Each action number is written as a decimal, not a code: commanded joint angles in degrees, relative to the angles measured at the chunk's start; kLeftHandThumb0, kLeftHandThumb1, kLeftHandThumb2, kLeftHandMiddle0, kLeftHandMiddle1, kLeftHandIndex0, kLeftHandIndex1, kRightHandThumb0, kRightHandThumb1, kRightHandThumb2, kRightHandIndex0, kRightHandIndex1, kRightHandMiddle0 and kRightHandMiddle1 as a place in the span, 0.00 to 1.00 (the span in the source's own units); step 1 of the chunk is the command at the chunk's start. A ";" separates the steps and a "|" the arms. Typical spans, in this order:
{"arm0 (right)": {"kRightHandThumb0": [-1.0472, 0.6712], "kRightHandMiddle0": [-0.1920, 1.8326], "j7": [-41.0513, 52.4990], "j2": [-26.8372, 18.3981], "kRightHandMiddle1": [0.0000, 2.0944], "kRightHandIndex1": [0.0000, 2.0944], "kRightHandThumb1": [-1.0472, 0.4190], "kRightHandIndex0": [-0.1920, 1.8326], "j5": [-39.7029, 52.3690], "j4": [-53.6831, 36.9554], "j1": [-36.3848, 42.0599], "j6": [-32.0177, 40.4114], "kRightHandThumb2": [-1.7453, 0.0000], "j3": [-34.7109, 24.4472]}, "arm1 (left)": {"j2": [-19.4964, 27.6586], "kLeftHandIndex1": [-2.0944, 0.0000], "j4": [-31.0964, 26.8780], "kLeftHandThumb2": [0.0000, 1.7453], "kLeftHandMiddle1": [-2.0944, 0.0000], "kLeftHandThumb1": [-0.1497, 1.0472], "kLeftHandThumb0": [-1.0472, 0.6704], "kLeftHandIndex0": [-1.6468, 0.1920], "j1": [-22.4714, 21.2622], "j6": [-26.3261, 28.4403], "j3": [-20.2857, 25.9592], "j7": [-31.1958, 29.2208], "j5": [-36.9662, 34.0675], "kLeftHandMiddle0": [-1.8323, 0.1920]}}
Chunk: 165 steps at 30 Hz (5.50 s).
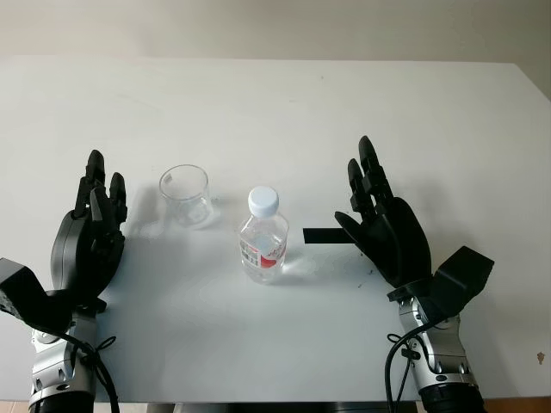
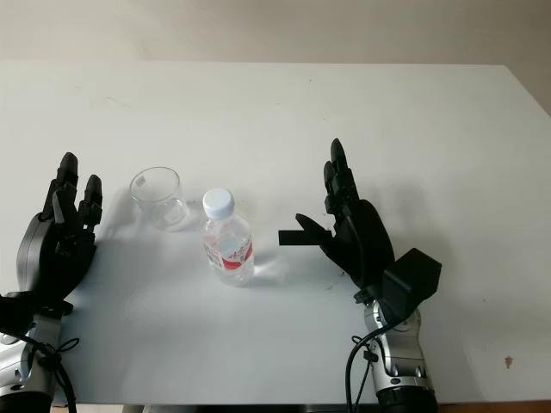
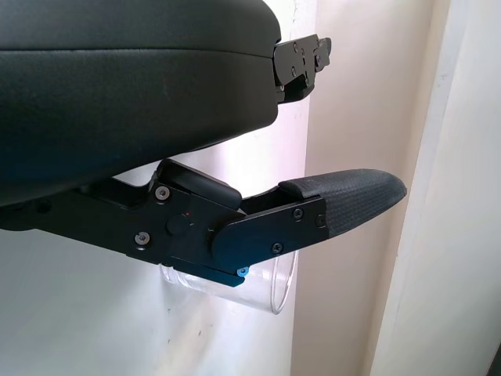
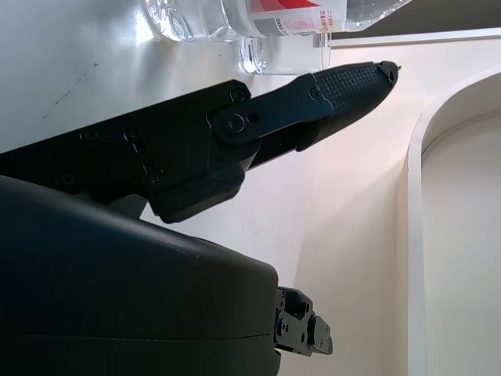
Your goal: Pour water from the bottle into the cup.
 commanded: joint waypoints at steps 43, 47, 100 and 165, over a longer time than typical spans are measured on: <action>0.03 0.00 8.48 6.30 0.00 0.00 0.06 0.00 -2.46 0.86 -0.57 2.77 0.97 15.49 | -1.66 1.00 1.69 0.39 1.00 1.00 0.14 1.00 0.03 -0.89 -0.73 0.96 0.55 1.00; 0.03 0.00 6.71 8.52 0.00 0.00 0.07 0.00 -3.44 4.76 -2.28 2.59 0.97 15.89 | -1.78 1.00 1.82 0.39 1.00 1.00 0.14 1.00 0.07 -1.05 -0.60 0.94 0.43 1.00; 0.35 0.93 3.68 4.19 1.00 1.00 0.00 1.00 -10.57 1.47 -7.43 0.01 0.75 16.34 | -3.24 1.00 0.07 0.37 1.00 1.00 0.14 1.00 0.80 -0.56 -1.38 2.40 0.81 1.00; 0.42 0.36 -53.86 -0.02 1.00 1.00 0.00 0.67 -64.21 61.74 -70.21 5.81 0.91 45.20 | -3.89 1.00 4.58 0.38 1.00 1.00 0.13 1.00 -2.29 -3.07 -2.07 1.36 2.00 1.00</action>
